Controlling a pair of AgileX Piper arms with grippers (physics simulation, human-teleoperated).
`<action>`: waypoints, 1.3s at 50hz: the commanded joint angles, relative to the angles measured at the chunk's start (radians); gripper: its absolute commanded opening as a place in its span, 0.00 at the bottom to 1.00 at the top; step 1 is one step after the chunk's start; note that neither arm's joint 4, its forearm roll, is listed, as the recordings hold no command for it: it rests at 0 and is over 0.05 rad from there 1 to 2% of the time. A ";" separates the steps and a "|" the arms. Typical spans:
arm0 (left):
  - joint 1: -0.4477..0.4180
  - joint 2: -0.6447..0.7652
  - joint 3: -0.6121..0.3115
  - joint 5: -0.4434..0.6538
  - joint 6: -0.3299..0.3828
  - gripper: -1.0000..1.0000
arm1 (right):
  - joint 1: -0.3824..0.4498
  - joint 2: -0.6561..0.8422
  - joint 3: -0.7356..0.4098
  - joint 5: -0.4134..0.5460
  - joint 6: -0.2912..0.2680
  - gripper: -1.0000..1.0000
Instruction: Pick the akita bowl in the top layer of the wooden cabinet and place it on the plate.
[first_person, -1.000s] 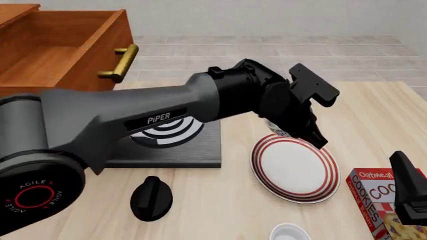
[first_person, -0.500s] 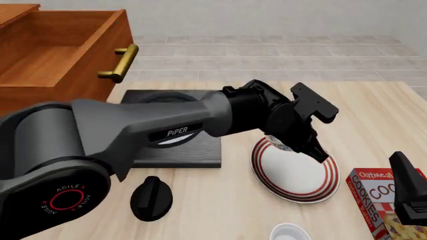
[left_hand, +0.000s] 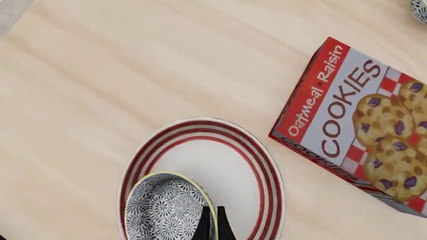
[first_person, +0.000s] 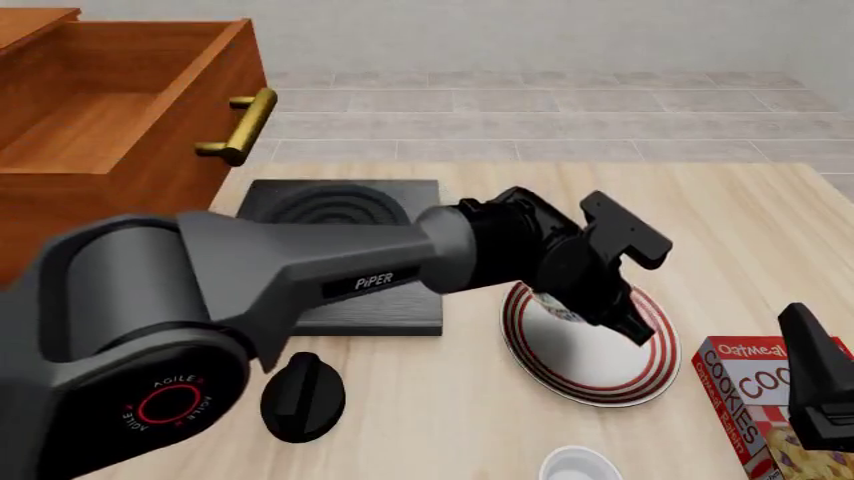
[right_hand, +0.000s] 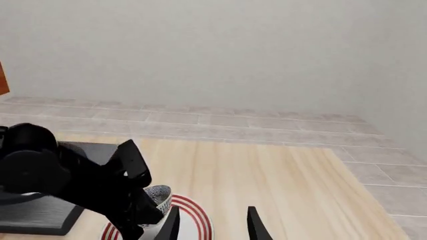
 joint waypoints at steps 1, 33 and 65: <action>-0.005 0.010 0.003 -0.014 -0.009 0.00 | 0.000 0.000 -0.001 0.001 0.001 1.00; -0.023 0.028 0.025 -0.042 -0.030 0.00 | -0.002 0.000 0.000 0.000 0.000 1.00; -0.038 0.035 0.027 -0.040 -0.044 1.00 | -0.002 0.000 0.000 0.001 0.000 1.00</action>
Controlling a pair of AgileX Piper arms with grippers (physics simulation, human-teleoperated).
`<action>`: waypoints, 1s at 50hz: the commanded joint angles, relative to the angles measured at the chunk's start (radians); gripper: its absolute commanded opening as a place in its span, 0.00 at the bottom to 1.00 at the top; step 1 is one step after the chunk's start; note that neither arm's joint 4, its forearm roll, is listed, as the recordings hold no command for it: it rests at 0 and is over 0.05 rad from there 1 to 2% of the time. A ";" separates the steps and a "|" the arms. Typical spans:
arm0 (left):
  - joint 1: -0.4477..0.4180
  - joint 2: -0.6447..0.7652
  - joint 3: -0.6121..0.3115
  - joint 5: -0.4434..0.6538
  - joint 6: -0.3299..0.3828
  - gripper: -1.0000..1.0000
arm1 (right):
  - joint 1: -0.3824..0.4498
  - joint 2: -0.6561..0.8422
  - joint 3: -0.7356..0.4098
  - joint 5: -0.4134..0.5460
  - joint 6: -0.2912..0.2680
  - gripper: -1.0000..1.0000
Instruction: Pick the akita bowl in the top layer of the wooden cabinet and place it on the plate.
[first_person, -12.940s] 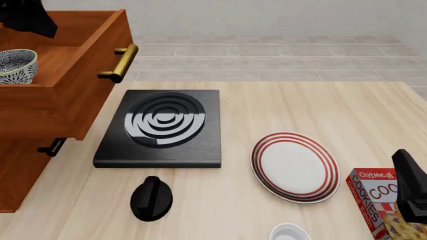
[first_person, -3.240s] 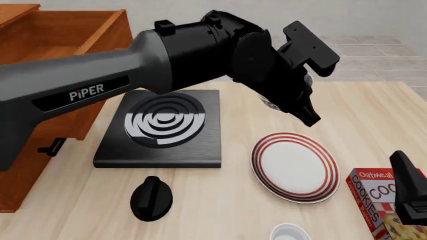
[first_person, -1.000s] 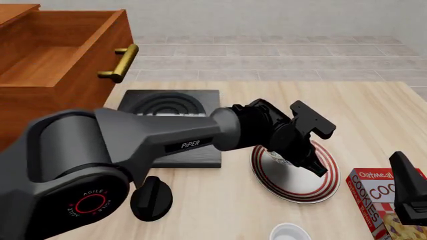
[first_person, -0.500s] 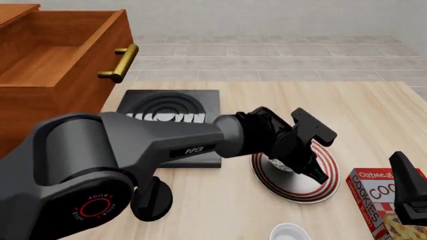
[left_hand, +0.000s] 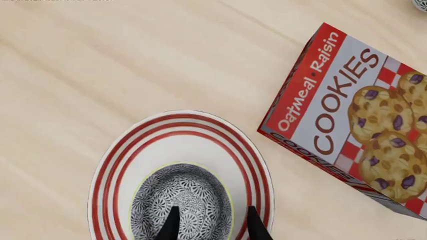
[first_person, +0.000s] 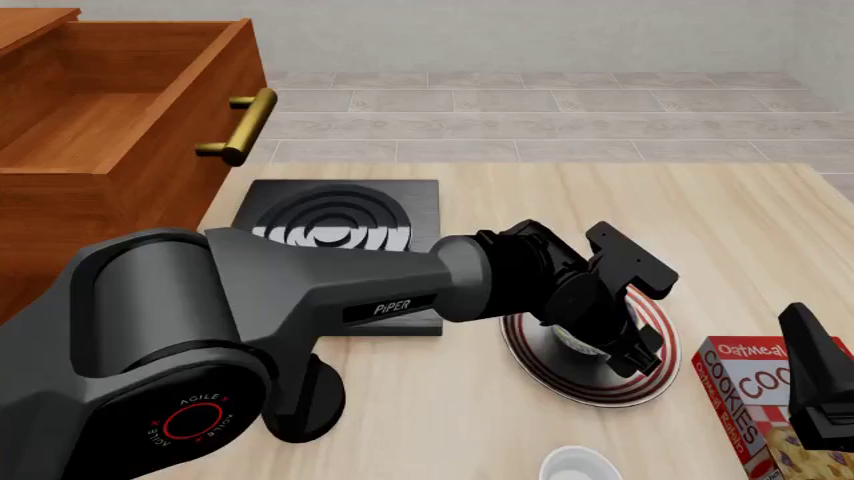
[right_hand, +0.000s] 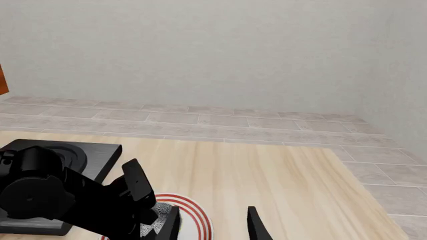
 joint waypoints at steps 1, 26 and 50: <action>-0.006 0.001 -0.008 0.007 0.003 1.00 | 0.000 0.000 0.000 0.000 0.000 1.00; -0.032 -0.048 -0.023 0.039 0.008 1.00 | 0.001 0.000 0.000 0.000 -0.001 1.00; -0.051 -0.146 -0.027 0.082 -0.006 1.00 | 0.004 0.000 0.000 -0.007 -0.016 1.00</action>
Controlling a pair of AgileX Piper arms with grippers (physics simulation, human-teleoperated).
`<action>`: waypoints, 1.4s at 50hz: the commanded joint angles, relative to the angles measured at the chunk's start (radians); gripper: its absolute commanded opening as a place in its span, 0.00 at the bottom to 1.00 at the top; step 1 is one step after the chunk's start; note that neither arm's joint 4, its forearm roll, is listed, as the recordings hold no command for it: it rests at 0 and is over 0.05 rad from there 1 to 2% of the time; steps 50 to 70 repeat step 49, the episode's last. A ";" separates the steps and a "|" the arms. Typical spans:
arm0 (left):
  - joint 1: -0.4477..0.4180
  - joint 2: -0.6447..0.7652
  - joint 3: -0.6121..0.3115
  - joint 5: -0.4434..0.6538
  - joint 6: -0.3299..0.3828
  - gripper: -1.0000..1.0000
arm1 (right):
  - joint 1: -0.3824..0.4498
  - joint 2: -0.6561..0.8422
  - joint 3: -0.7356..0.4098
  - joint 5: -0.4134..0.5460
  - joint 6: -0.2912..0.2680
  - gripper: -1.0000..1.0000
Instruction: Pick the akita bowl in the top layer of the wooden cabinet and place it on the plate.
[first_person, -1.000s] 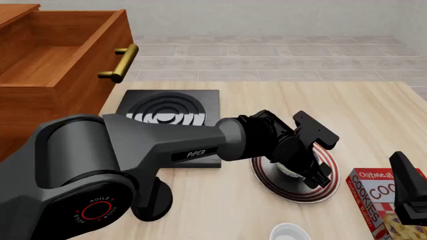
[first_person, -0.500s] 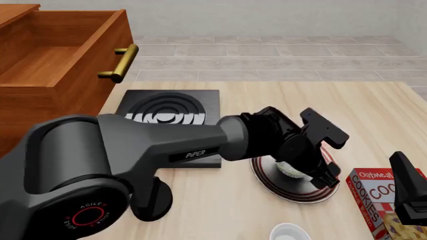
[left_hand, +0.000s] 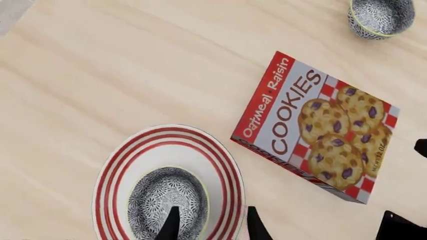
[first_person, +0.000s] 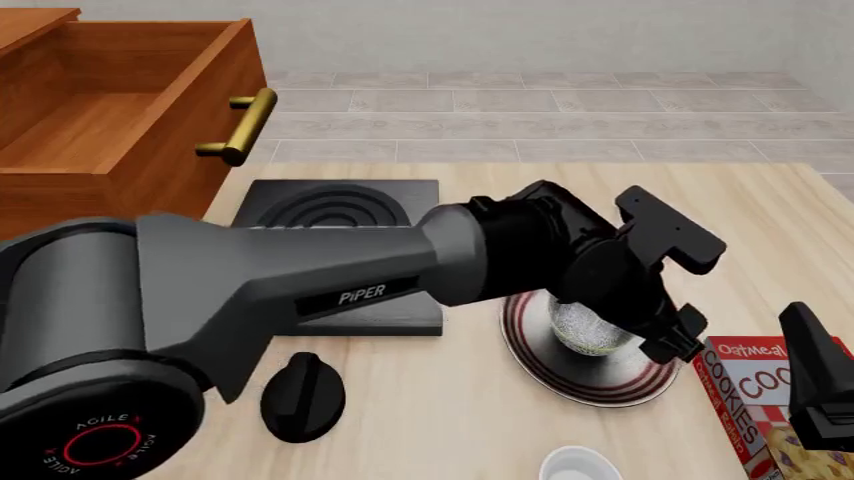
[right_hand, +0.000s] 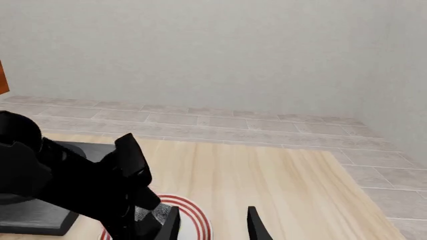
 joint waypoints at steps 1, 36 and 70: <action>-0.010 -0.044 0.001 0.015 -0.008 1.00 | 0.001 0.000 0.000 -0.001 -0.004 1.00; -0.015 -0.145 -0.017 0.036 -0.079 1.00 | 0.001 0.000 0.001 -0.005 -0.008 1.00; -0.031 -0.204 0.017 0.016 -0.145 1.00 | 0.002 0.000 0.001 -0.007 -0.008 1.00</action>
